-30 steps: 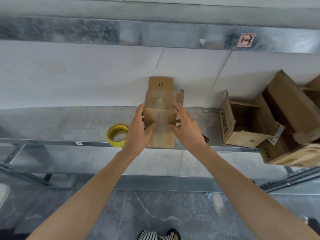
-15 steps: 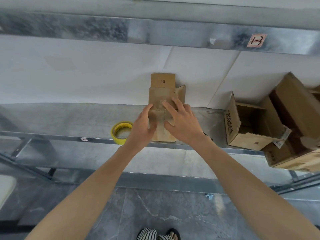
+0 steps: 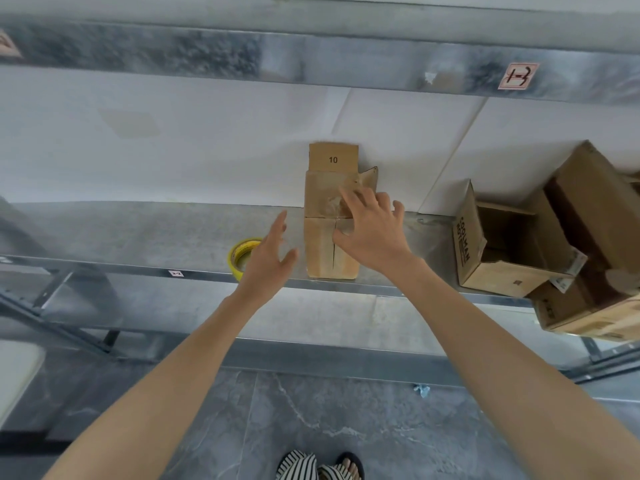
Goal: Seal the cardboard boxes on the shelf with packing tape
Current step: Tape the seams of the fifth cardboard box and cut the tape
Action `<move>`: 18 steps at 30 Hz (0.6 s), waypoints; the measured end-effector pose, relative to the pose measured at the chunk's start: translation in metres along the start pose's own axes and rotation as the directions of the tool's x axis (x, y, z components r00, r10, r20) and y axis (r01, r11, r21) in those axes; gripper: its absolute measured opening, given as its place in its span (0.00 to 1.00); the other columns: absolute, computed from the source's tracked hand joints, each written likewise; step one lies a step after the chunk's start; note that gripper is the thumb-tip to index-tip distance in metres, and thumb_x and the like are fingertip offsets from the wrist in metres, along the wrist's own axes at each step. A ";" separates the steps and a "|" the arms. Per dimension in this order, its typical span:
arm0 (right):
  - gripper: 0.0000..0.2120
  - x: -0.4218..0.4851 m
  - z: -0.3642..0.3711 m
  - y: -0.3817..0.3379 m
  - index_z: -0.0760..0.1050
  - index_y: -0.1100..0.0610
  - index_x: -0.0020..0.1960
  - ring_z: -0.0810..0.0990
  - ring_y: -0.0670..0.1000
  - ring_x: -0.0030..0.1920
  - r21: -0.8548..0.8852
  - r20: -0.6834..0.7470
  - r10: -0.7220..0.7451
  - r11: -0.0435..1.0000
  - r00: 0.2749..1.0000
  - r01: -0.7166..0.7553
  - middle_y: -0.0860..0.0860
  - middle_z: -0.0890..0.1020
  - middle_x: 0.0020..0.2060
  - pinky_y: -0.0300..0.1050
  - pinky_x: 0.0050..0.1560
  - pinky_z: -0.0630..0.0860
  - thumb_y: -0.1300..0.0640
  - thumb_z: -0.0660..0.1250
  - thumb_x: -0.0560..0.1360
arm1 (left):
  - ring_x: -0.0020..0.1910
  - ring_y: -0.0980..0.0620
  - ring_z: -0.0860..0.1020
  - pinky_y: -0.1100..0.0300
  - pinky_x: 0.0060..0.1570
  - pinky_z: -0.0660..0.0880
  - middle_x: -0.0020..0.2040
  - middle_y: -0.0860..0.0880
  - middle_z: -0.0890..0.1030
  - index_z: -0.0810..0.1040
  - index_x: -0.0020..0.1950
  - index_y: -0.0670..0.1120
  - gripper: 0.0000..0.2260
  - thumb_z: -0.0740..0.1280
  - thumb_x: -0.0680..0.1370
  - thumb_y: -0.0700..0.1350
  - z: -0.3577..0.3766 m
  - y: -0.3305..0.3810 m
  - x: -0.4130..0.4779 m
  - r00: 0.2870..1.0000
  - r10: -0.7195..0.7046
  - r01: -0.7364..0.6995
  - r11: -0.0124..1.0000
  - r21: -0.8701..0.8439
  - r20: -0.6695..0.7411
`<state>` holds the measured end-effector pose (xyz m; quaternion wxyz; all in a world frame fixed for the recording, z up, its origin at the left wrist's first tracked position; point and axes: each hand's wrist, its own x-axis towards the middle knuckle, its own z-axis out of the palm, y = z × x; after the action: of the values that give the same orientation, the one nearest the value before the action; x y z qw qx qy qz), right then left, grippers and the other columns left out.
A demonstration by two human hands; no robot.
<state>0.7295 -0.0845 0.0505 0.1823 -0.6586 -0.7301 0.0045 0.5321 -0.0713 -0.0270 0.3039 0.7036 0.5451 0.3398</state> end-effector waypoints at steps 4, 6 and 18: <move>0.29 -0.006 -0.002 -0.002 0.62 0.48 0.69 0.61 0.56 0.68 0.046 -0.007 -0.027 0.999 1.000 0.027 0.47 0.65 0.68 0.64 0.67 0.55 0.45 0.63 0.70 | 0.61 0.47 0.71 0.55 0.59 0.63 0.62 0.48 0.74 0.68 0.69 0.48 0.19 0.63 0.78 0.45 -0.012 -0.026 0.000 0.993 -0.109 0.091 0.944 0.317 0.040; 0.30 -0.008 -0.001 -0.003 0.61 0.48 0.71 0.58 0.55 0.71 0.048 0.003 -0.034 0.998 0.999 0.034 0.47 0.62 0.71 0.65 0.69 0.52 0.45 0.63 0.71 | 0.63 0.46 0.70 0.45 0.67 0.55 0.62 0.50 0.75 0.71 0.63 0.47 0.14 0.62 0.78 0.46 -0.015 -0.037 -0.003 0.982 -0.168 0.089 0.822 0.562 0.090; 0.28 -0.012 -0.018 -0.023 0.65 0.54 0.71 0.59 0.52 0.73 0.195 -0.138 -0.107 0.972 0.985 0.133 0.52 0.67 0.70 0.60 0.72 0.48 0.52 0.66 0.73 | 0.51 0.44 0.77 0.52 0.65 0.56 0.48 0.48 0.80 0.75 0.53 0.46 0.07 0.59 0.79 0.44 -0.037 -0.018 -0.011 0.996 0.010 -0.064 0.740 0.669 0.085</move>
<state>0.7128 -0.1032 0.0701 0.2944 -0.5900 -0.7513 0.0264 0.4900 -0.0764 -0.0216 0.0440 0.7887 0.6049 0.0999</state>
